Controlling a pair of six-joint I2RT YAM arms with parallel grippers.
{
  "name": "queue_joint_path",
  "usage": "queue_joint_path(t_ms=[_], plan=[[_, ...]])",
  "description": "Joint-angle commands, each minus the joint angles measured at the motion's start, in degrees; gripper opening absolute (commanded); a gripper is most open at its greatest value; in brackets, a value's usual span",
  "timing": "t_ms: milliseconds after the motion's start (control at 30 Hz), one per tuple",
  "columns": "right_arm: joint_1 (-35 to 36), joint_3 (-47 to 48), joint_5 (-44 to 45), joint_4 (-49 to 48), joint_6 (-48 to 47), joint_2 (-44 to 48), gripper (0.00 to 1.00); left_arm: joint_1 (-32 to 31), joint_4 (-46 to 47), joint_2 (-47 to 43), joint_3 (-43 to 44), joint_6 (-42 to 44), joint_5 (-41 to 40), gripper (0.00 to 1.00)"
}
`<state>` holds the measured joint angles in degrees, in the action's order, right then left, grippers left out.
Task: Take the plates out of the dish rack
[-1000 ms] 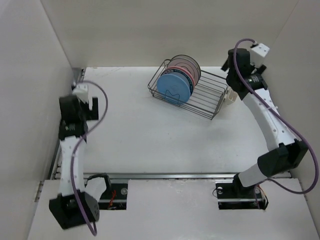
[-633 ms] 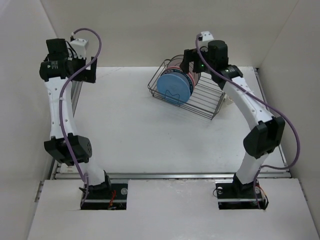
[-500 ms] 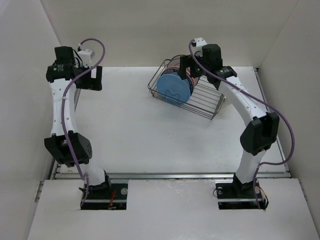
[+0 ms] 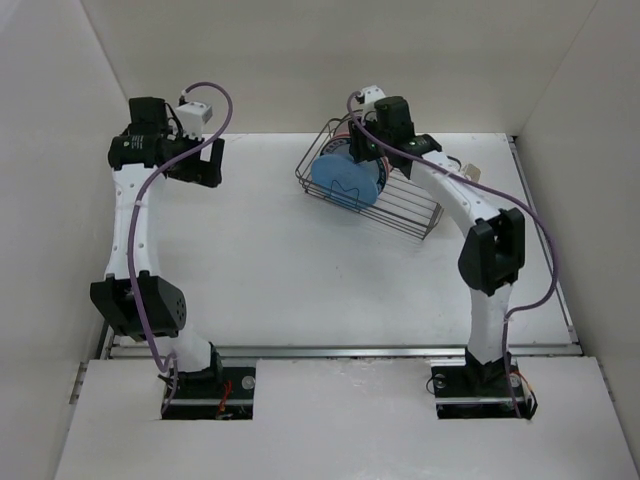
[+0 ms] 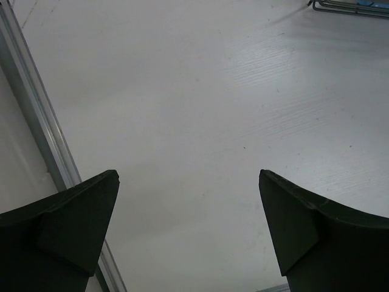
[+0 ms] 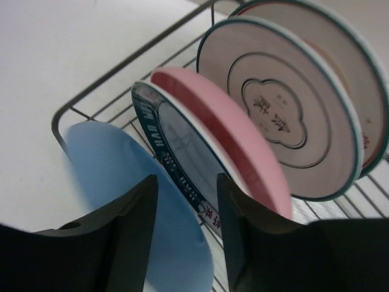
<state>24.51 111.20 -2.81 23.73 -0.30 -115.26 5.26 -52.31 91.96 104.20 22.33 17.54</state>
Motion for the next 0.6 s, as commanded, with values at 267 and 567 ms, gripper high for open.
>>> queue_joint_path(t_ms=[267, 567], plan=[[2.6, 2.9, 8.8, -1.3, -1.2, -4.4, 0.41, -0.3, -0.5, -0.2, -3.6, 1.1, 1.2, 1.00], [3.7, 3.7, 12.9, -0.3, -3.7, 3.3, 0.53, -0.3, -1.0, 1.7, -1.5, 0.0, 2.3, 1.00]])
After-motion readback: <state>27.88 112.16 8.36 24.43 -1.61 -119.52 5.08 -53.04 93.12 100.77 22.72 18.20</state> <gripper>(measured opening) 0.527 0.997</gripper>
